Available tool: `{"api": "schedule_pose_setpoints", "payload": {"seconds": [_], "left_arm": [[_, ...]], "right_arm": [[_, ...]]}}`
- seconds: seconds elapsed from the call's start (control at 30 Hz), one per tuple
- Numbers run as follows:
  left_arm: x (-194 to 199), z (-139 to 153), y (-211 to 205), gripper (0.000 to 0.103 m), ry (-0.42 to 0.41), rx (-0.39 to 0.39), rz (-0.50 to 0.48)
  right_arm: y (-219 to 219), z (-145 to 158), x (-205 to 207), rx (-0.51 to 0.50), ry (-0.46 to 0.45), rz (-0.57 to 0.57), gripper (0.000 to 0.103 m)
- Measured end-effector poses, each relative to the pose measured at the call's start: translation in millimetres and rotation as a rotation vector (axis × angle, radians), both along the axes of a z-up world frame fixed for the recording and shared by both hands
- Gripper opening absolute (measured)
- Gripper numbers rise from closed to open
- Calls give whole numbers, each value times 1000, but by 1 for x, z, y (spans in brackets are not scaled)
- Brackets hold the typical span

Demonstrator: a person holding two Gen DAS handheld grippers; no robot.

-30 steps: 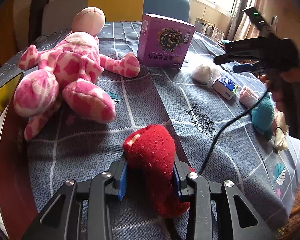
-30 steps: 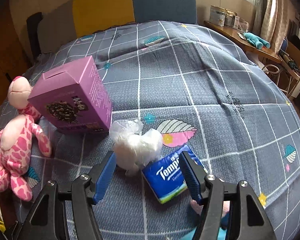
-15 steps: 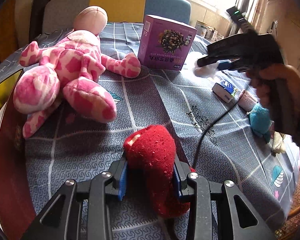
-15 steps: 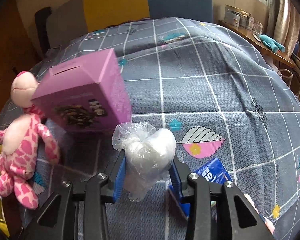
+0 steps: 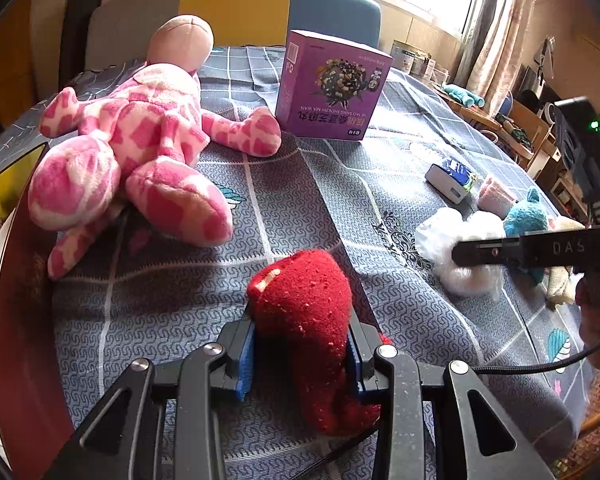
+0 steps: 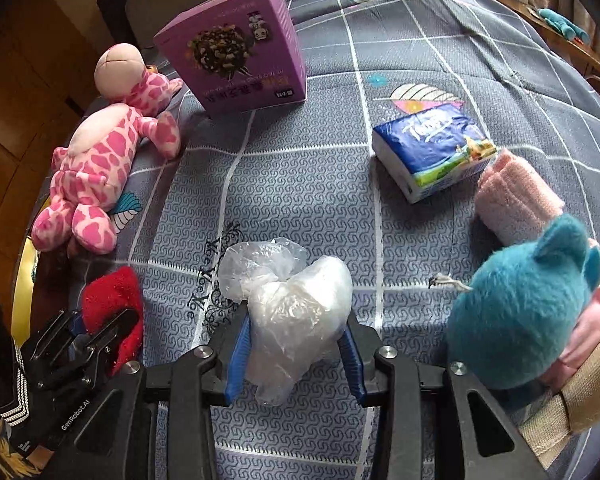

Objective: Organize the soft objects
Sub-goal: 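Carry the red sock into the gold box and open the left gripper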

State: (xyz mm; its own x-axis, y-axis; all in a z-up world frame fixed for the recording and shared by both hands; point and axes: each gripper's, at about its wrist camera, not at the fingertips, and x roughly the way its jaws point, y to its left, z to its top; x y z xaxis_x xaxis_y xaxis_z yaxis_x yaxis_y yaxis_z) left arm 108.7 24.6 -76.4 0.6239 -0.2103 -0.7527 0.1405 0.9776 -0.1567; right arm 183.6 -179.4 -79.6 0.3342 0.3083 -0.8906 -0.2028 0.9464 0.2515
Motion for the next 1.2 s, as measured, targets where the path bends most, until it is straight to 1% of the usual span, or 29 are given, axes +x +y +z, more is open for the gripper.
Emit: {"api": "schedule_pose_setpoints", "payload": {"seconds": [0.1,0.17,0.23,0.4,0.47,0.57,0.63,0.7,0.73,0.83,0.97,1.2], "left_arm": [[1,1,-1,33,7,3,2],[1,5,0,33,30,3,12],[-2,11,4,33,50,-19,32],[-26,43,9,33,-18,2,29],[-36,58,16,33,-49,8,49],[-50,78,27,33,-81,14,78],[-56,87,34,33,-91,19,90],[-64,94,40,33,-109,45,111],[-68,97,43,33,-121,61,122],[-77,103,54,33,-127,78,149],[-89,110,70,33,-139,74,185],[-102,112,92,33,-146,71,244]], "right_arm": [[-1,-6,2,7,3,-2,40],[1,-6,2,-3,-5,6,40],[3,-6,1,-17,-12,16,40],[5,-8,4,-15,-11,18,40],[2,-8,3,-8,-11,13,40],[5,-8,1,-32,-25,30,40],[5,-8,1,-35,-28,35,41],[5,-9,2,-33,-25,36,41],[5,-9,2,-30,-25,35,42],[6,-9,1,-36,-36,43,42],[11,-8,-2,-73,-65,67,44],[16,-9,-6,-117,-106,84,43]]}}
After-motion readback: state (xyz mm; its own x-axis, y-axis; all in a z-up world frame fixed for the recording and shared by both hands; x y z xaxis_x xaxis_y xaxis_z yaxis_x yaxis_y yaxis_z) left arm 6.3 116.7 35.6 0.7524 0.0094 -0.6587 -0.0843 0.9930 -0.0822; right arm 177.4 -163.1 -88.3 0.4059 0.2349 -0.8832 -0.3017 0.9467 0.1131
